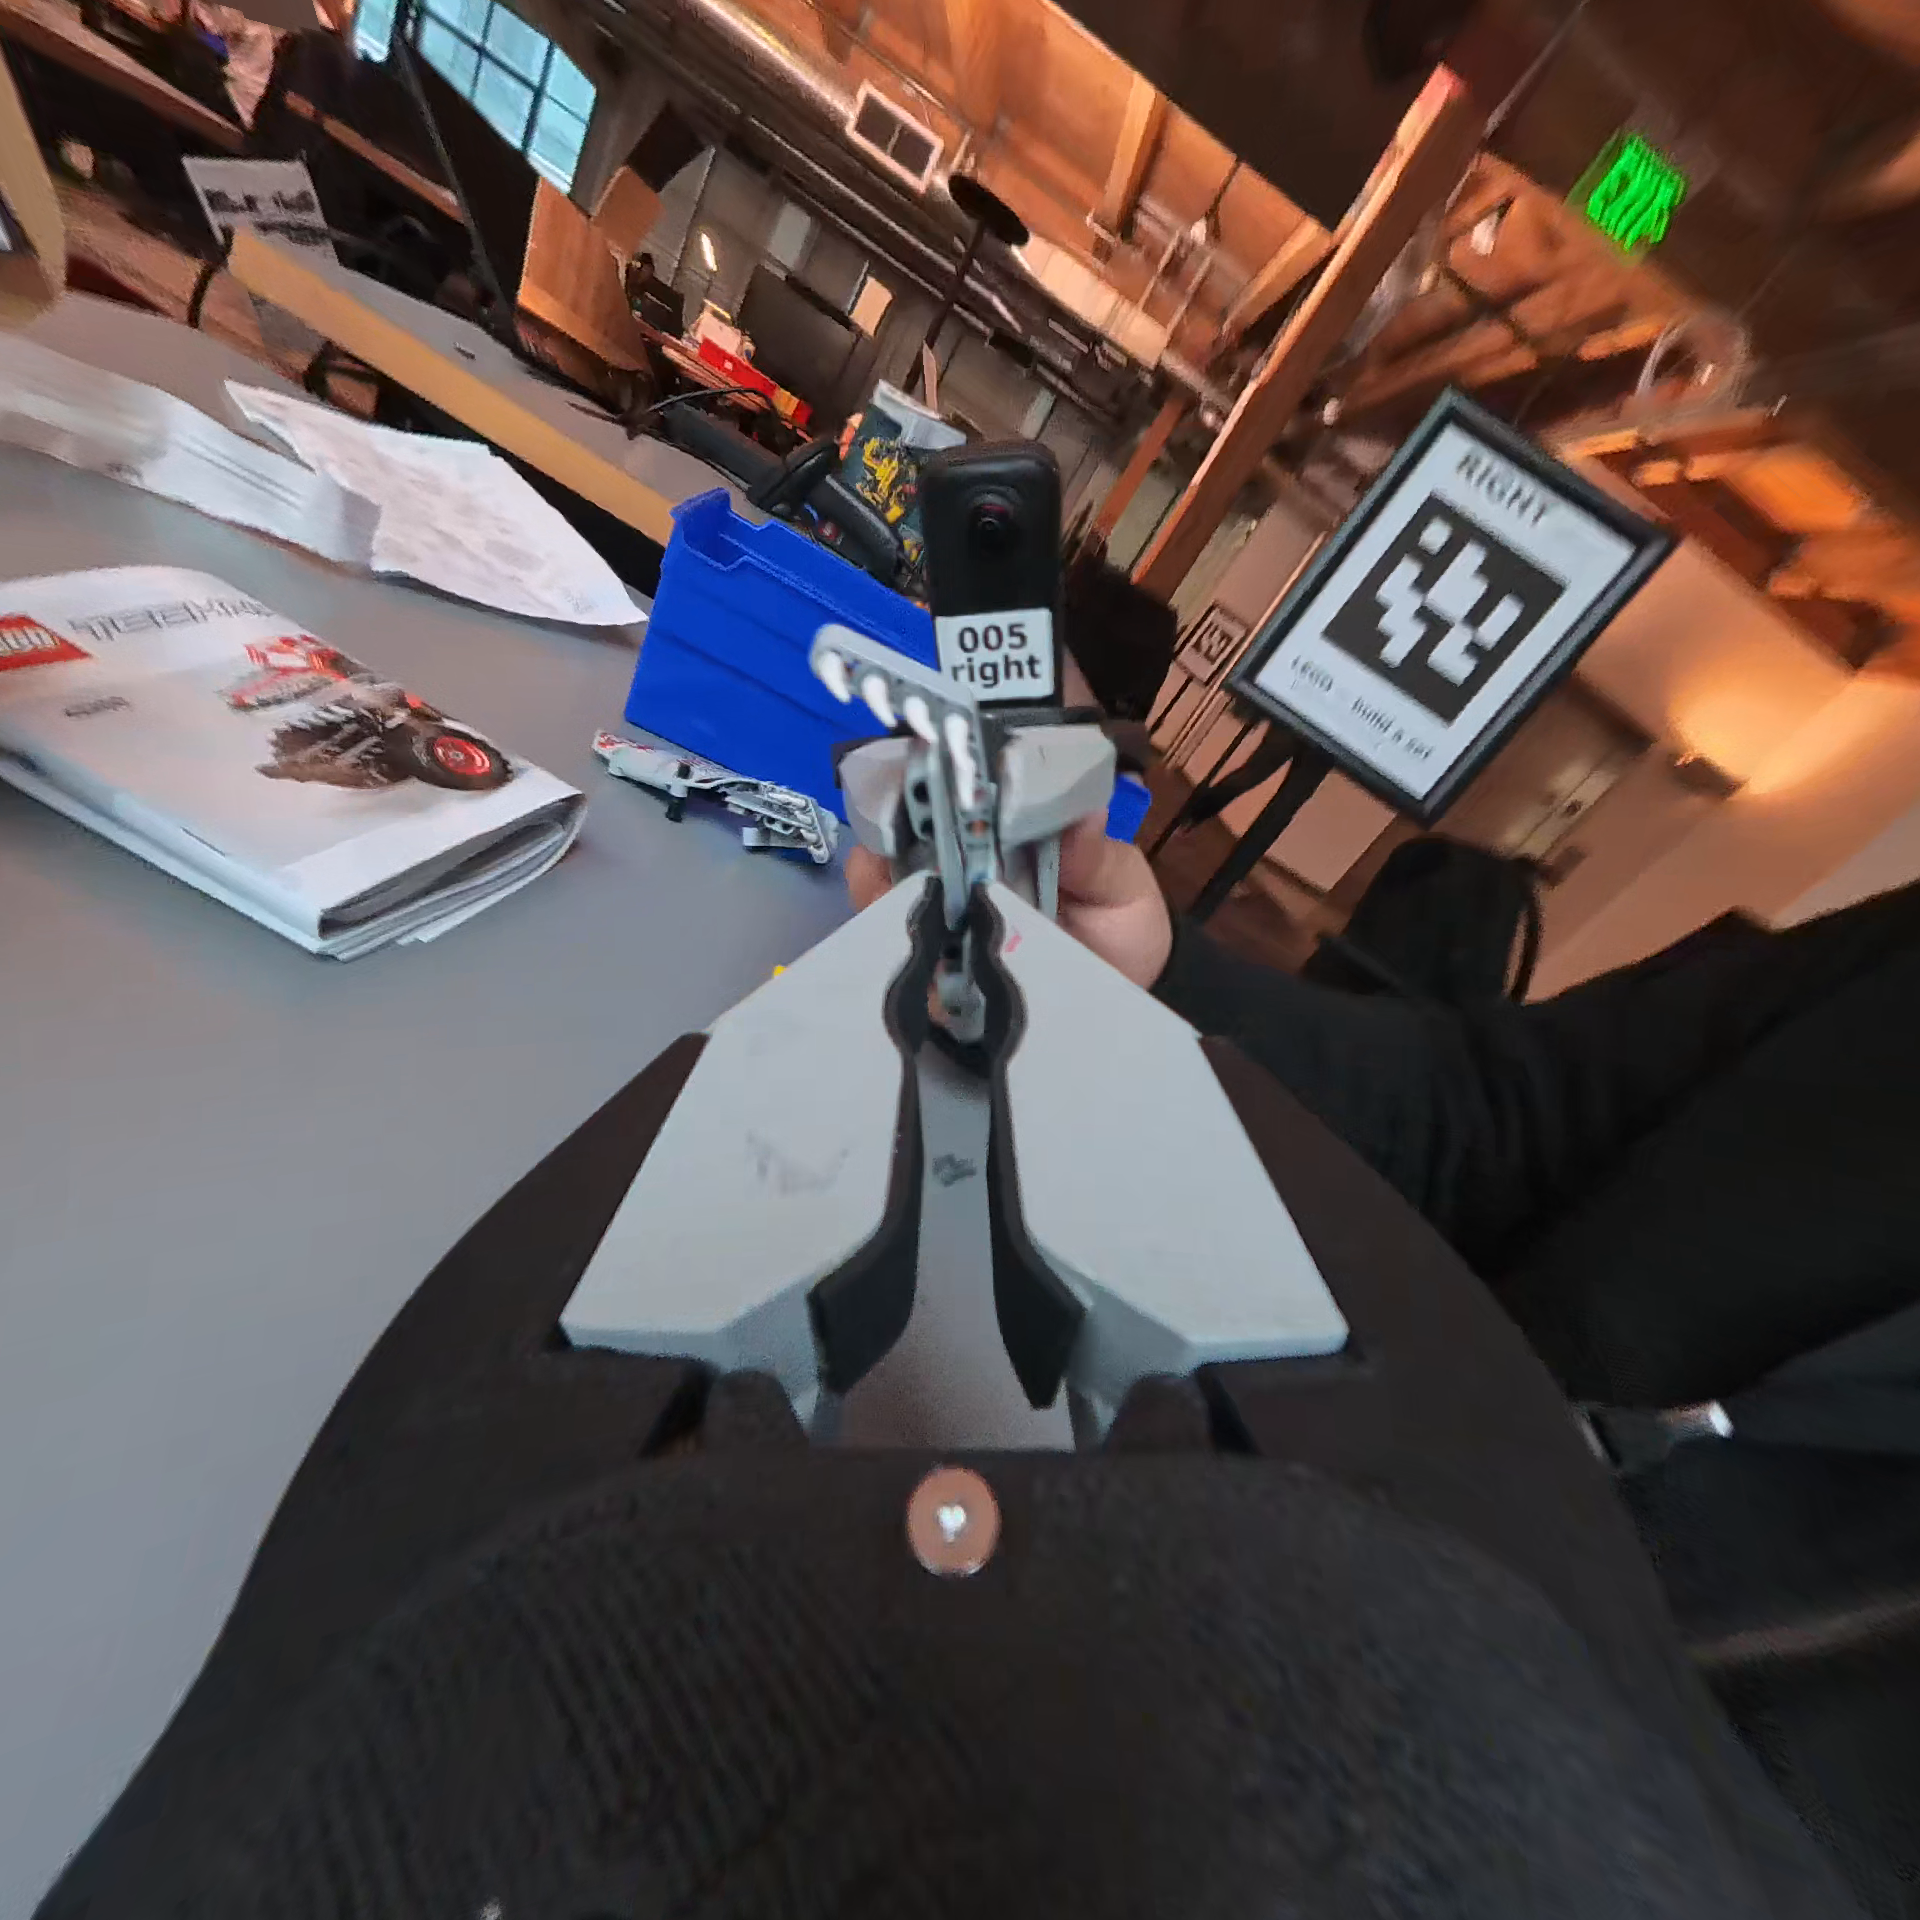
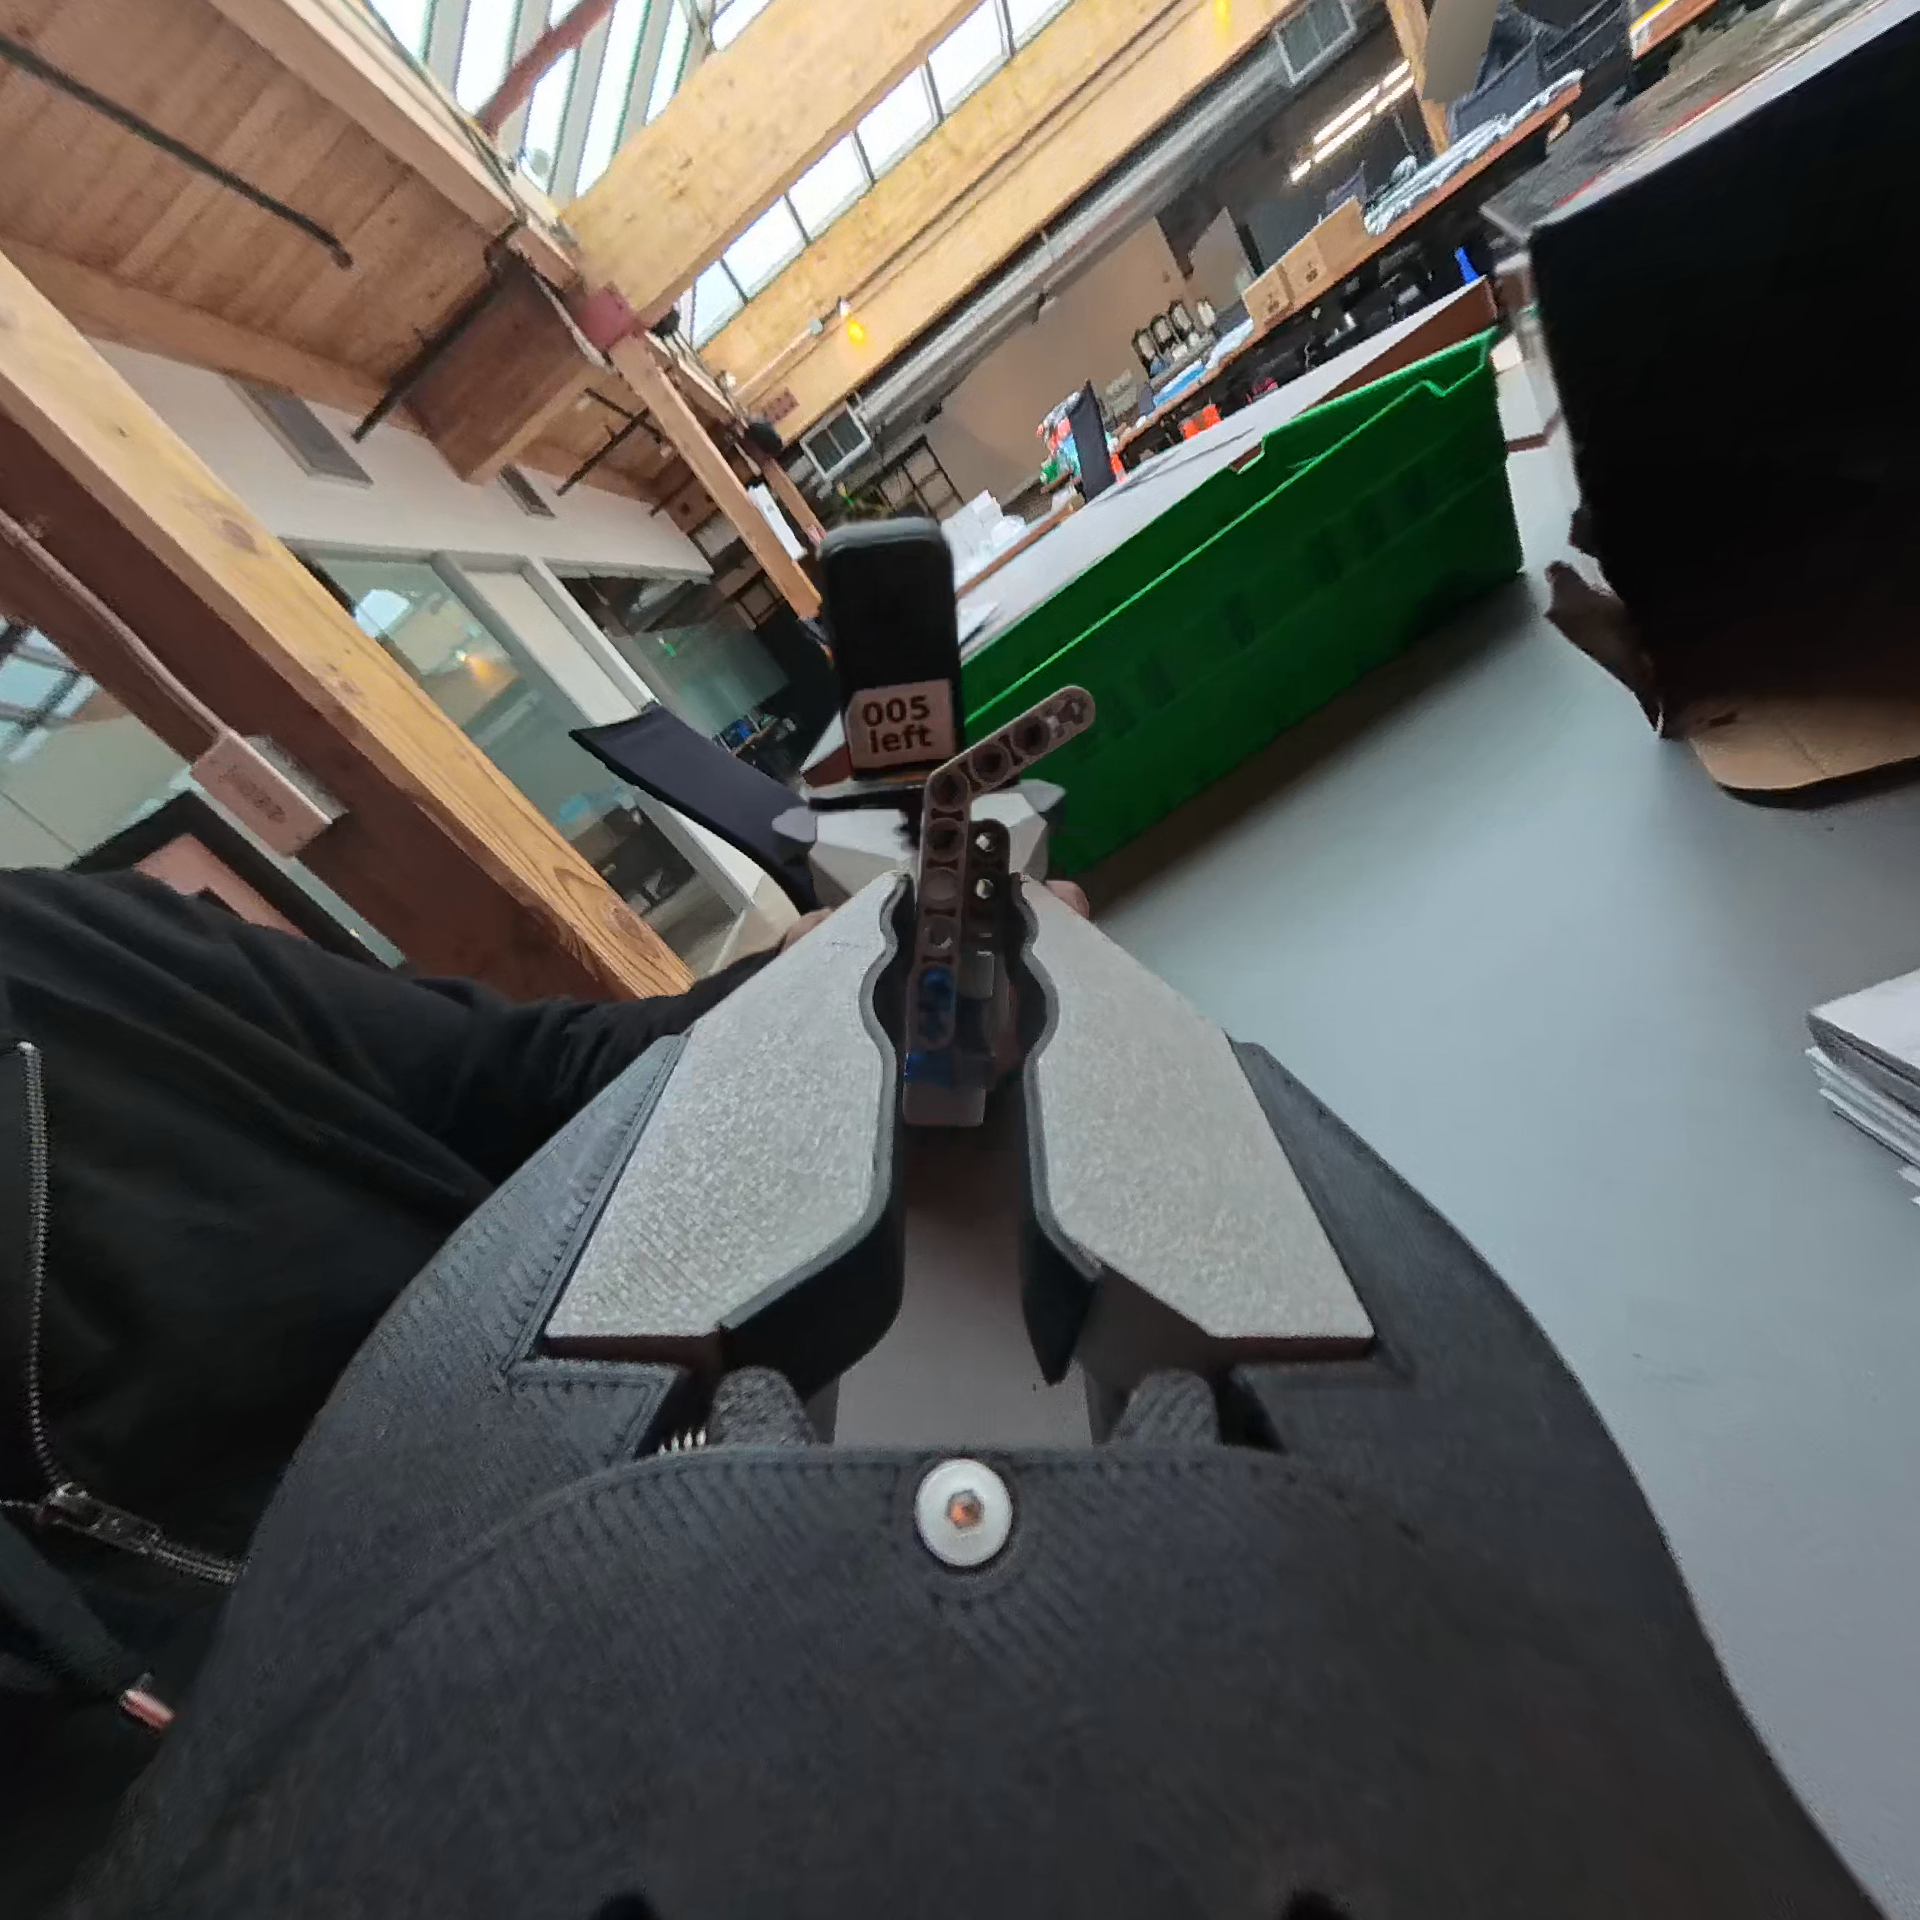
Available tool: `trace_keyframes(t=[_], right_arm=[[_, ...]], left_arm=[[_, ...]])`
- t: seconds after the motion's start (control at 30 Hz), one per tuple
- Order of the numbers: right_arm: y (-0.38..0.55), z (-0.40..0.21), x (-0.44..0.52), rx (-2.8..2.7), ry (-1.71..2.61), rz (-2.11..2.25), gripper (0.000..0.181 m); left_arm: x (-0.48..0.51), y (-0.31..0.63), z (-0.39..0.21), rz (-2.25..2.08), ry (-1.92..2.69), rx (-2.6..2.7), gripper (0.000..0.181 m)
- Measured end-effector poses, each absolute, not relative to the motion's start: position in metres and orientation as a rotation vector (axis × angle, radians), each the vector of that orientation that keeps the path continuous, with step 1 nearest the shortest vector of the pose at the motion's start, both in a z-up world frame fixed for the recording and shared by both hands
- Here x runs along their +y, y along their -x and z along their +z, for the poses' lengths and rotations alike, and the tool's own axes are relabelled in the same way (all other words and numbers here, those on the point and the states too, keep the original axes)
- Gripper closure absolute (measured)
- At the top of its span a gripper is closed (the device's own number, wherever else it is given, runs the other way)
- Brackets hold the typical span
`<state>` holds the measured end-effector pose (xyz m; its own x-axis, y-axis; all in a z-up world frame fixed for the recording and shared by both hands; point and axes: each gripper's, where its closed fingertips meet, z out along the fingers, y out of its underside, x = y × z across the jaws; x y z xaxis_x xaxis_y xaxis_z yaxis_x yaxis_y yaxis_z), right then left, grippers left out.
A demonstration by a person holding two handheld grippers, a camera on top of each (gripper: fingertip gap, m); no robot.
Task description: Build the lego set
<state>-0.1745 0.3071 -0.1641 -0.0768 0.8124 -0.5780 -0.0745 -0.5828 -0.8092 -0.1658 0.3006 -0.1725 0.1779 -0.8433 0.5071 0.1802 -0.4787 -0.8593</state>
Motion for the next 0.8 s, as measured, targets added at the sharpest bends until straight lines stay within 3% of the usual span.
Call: trace_keyframes(t=[0.17, 0.4, 0.63, 0.8], right_arm=[[0.173, -0.16, 0.306, -0.772, 1.523, 1.83, 0.168], [0.179, -0.156, 0.299, -0.803, 1.475, 1.842, 0.168], [0.175, -0.151, 0.302, -0.76, 1.436, 1.906, 0.169], [0.177, -0.146, 0.298, -0.768, 1.389, 1.907, 0.168]], left_arm=[[0.291, 0.164, -0.178, -1.369, 1.576, 0.782, 0.164], [0.28, 0.151, -0.18, -1.537, 1.584, 0.773, 0.179], [0.286, 0.15, -0.172, -1.599, 1.551, 0.678, 0.155], [0.292, 0.161, -0.165, -1.584, 1.499, 0.629, 0.181]])
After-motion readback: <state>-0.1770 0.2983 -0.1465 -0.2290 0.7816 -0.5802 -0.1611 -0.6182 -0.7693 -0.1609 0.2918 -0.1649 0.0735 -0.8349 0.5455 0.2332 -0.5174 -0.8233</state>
